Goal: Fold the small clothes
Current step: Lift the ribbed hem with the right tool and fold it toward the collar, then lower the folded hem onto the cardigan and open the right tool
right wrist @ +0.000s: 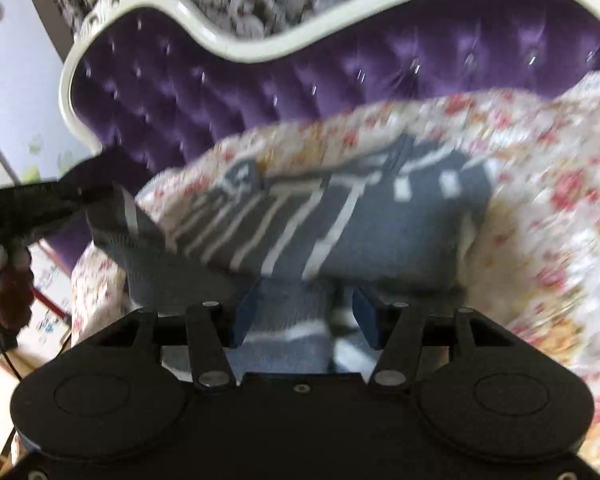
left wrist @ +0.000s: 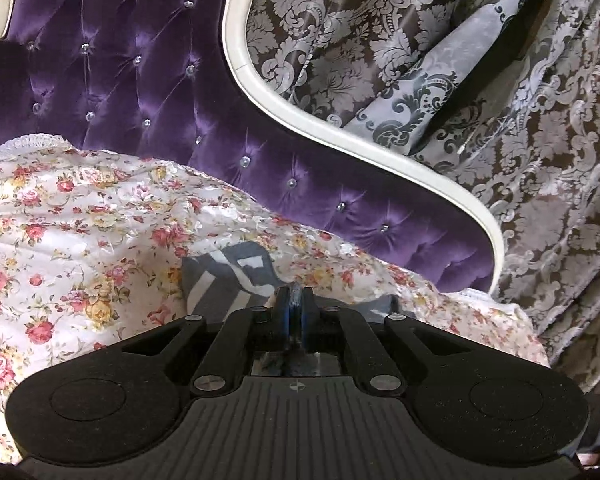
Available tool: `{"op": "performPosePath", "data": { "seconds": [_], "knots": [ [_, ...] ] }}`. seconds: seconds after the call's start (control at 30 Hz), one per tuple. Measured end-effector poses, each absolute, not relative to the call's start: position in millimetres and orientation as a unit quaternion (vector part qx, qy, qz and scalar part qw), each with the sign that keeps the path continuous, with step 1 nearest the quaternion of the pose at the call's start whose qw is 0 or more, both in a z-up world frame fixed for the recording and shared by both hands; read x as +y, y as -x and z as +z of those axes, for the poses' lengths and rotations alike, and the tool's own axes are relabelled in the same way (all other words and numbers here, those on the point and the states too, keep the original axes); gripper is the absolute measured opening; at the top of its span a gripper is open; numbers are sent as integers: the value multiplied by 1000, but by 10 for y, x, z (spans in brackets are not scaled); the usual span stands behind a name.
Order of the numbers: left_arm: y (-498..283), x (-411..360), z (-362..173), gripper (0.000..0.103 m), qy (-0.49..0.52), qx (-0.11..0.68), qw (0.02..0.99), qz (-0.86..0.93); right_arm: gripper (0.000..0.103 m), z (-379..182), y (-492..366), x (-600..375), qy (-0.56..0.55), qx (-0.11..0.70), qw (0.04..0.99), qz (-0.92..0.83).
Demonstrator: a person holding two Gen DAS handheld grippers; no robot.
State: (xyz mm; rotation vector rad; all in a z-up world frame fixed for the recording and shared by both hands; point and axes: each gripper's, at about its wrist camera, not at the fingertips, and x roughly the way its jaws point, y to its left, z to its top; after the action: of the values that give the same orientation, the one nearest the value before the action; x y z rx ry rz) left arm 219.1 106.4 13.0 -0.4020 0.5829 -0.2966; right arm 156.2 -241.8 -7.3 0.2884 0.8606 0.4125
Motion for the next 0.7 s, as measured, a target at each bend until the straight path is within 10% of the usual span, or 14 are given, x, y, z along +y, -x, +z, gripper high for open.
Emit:
{"op": "performPosePath", "data": {
  "seconds": [0.17, 0.2, 0.7],
  "knots": [
    [-2193, 1067, 126, 4, 197, 282, 928, -144, 50, -180, -1575, -2304, -117, 422, 876, 204],
    [-2185, 1070, 127, 4, 197, 280, 929, -143, 10, -154, -1542, -2311, -118, 413, 878, 212],
    [-2836, 851, 303, 4, 166, 266, 942, -119, 11, 400, -2217, -2808, -83, 284, 950, 101]
  ]
}}
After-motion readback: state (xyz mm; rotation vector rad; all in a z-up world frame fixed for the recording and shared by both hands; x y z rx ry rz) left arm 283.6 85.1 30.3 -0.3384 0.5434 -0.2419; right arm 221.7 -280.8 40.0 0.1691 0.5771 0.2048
